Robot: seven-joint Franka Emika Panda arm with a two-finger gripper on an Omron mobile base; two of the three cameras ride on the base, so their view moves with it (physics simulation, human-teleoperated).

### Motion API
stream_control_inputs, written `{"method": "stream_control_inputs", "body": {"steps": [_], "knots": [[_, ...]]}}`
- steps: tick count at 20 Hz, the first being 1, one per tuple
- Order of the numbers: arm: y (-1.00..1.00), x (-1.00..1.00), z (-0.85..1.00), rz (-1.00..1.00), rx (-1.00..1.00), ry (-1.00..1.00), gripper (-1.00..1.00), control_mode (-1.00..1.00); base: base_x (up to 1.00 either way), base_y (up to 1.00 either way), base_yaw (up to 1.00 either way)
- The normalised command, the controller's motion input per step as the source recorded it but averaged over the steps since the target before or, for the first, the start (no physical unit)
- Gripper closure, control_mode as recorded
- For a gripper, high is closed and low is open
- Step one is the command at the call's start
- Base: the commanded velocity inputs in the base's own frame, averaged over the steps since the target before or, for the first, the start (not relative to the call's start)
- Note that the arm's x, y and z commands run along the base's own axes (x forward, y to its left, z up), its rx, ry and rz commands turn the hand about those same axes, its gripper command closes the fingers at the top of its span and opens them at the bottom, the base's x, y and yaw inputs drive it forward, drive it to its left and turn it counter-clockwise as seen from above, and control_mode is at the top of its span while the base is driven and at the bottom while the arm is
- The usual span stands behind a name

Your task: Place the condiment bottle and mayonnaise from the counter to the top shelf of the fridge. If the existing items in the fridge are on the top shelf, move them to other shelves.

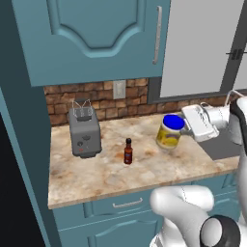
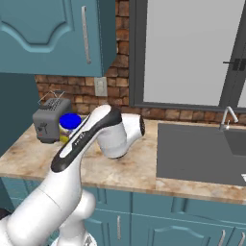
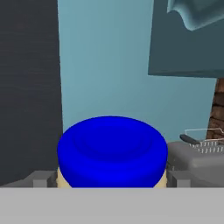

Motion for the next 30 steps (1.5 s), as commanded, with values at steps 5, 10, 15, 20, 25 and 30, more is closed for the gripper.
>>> {"method": "stream_control_inputs", "body": {"steps": [5,10,15,20,25,30], "knots": [[0.23,-0.89,0.36,0.08,0.00,-0.23,1.00,-1.00,0.00,0.00,0.00],[0.05,-0.35,0.05,0.06,0.00,-0.09,1.00,1.00,-0.60,0.00,0.11],[0.00,0.00,0.00,0.00,0.00,0.00,1.00,1.00,-1.00,0.32,0.36],[0.00,0.00,0.00,0.00,0.00,0.00,1.00,1.00,-1.00,0.88,0.43],[0.00,0.00,0.00,0.00,0.00,0.00,1.00,1.00,-0.84,1.00,0.33],[0.00,0.00,0.00,0.00,0.00,0.00,1.00,1.00,-0.50,1.00,0.20]]}}
